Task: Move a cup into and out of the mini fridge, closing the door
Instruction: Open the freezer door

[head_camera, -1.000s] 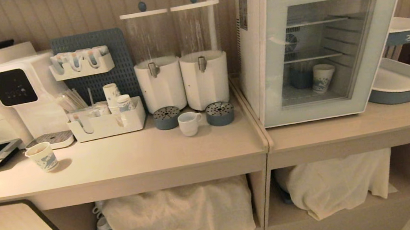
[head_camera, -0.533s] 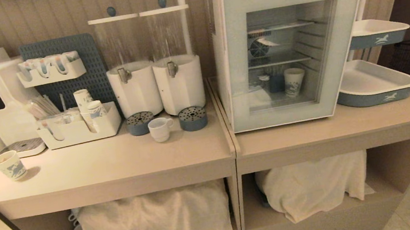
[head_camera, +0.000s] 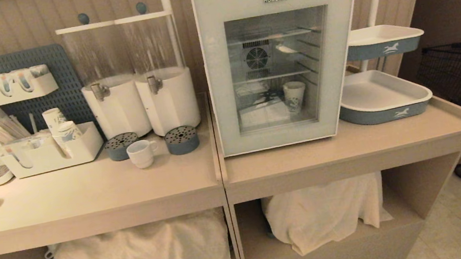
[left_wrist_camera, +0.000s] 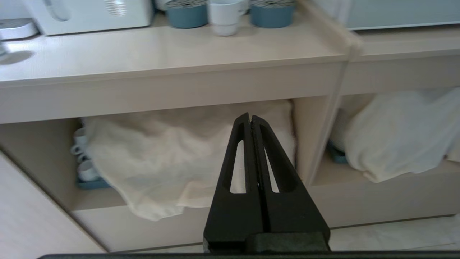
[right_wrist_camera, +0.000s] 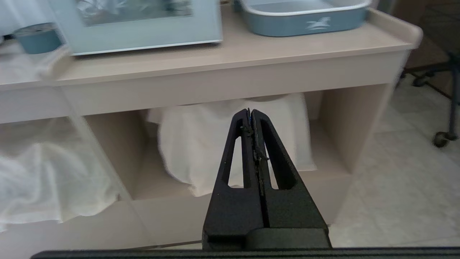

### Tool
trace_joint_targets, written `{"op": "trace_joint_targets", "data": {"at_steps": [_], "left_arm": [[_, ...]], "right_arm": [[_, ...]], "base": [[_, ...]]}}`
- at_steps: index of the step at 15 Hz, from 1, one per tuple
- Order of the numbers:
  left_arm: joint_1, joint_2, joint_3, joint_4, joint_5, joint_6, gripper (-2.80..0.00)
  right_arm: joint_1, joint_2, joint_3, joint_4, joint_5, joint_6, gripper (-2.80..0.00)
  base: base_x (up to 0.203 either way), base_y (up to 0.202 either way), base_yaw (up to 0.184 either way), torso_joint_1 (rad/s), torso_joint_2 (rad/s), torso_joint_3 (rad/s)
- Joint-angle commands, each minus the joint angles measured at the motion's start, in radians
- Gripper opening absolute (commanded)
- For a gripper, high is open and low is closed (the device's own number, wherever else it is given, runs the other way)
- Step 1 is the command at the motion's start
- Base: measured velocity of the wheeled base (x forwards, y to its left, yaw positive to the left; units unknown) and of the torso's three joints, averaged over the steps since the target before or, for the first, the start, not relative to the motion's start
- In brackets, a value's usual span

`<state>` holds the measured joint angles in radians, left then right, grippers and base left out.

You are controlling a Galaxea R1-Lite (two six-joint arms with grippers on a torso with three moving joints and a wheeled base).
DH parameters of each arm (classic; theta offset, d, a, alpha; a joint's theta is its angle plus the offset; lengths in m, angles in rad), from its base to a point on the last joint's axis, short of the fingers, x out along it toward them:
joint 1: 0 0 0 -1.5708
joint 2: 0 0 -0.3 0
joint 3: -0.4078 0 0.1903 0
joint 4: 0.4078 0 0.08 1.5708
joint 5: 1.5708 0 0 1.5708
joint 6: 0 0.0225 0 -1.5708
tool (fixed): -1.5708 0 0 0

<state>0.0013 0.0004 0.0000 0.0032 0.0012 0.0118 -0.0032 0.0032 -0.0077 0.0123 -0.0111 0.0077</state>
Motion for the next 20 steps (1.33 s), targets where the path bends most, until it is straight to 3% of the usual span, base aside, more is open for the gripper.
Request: {"op": "trace_joint_targets", "data": {"at_steps": [1, 12, 20], "left_arm": [[0.0, 0.0, 0.0, 0.0, 0.0, 0.0, -2.8], [0.0, 0.0, 0.0, -0.002, 0.0, -0.003, -2.8], [0.0, 0.0, 0.0, -0.002, 0.0, -0.001, -2.8]], "right_arm": [[0.0, 0.001, 0.0, 0.0, -0.001, 0.0, -2.8], [0.0, 0.001, 0.0, 0.0, -0.001, 0.0, -2.8], [0.0, 0.001, 0.0, 0.0, -0.001, 0.0, -2.8]], "base": [[0.0, -0.199, -0.006, -0.001, 0.01, 0.002], [0.0, -0.182, -0.008, 0.001, 0.0, 0.001], [0.015, -0.008, -0.002, 0.001, 0.0, 0.001]]}}
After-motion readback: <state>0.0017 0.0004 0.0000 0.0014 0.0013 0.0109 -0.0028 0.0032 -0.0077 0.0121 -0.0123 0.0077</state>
